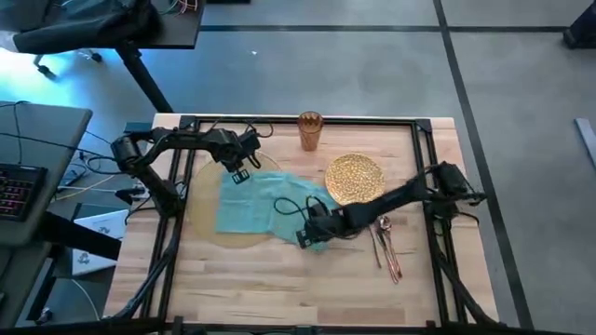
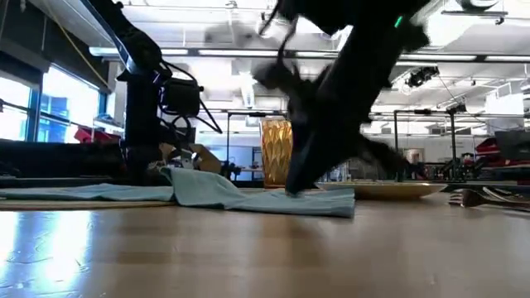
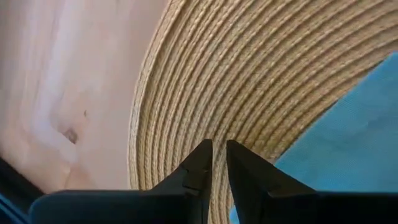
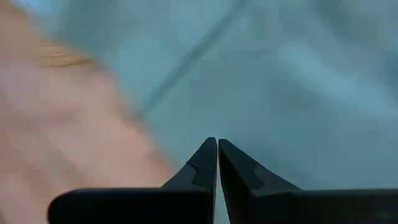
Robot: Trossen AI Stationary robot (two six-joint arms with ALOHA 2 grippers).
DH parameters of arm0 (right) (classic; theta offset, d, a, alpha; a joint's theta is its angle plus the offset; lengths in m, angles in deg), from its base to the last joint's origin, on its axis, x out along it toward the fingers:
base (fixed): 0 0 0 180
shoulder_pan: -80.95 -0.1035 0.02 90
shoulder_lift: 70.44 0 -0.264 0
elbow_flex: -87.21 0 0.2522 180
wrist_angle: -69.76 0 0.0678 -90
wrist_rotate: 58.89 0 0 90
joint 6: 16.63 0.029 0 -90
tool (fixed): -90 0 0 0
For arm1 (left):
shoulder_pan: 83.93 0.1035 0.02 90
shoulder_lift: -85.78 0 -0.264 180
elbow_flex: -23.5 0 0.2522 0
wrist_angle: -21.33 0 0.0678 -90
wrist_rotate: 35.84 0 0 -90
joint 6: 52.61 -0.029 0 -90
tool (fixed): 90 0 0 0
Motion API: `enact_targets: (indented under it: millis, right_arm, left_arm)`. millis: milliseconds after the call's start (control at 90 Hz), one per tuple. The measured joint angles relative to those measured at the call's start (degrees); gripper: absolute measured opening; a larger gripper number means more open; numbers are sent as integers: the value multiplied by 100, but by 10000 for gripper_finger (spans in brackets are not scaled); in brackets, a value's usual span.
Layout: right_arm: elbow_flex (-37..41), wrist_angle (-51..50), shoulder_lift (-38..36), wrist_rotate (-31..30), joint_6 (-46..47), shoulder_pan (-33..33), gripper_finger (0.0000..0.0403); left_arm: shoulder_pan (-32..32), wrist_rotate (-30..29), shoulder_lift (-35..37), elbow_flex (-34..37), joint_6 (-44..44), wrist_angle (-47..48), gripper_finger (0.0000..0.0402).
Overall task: Set table place
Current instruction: Fold the blue table napkin
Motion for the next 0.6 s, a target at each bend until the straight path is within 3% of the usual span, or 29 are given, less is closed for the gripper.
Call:
enact_targets:
  millis: [122, 367, 456, 600]
  right_arm:
    - [-34, -71, 143, 711, 32, -284, 0]
    - [-25, -638, 138, 1114, 1285, -1404, 0]
    - [-23, -650, 143, 1132, 1813, -1754, 0]
    - [-18, -633, 147, 1190, 2365, -2100, 0]
  left_arm:
    - [71, -34, -23, 145, -127, -363, 21]
    - [351, -435, 10, 663, -510, -1014, 11]
    - [538, -750, -14, 555, -582, -1160, 10]
    - [1009, -714, -37, 100, -556, -1034, 9]
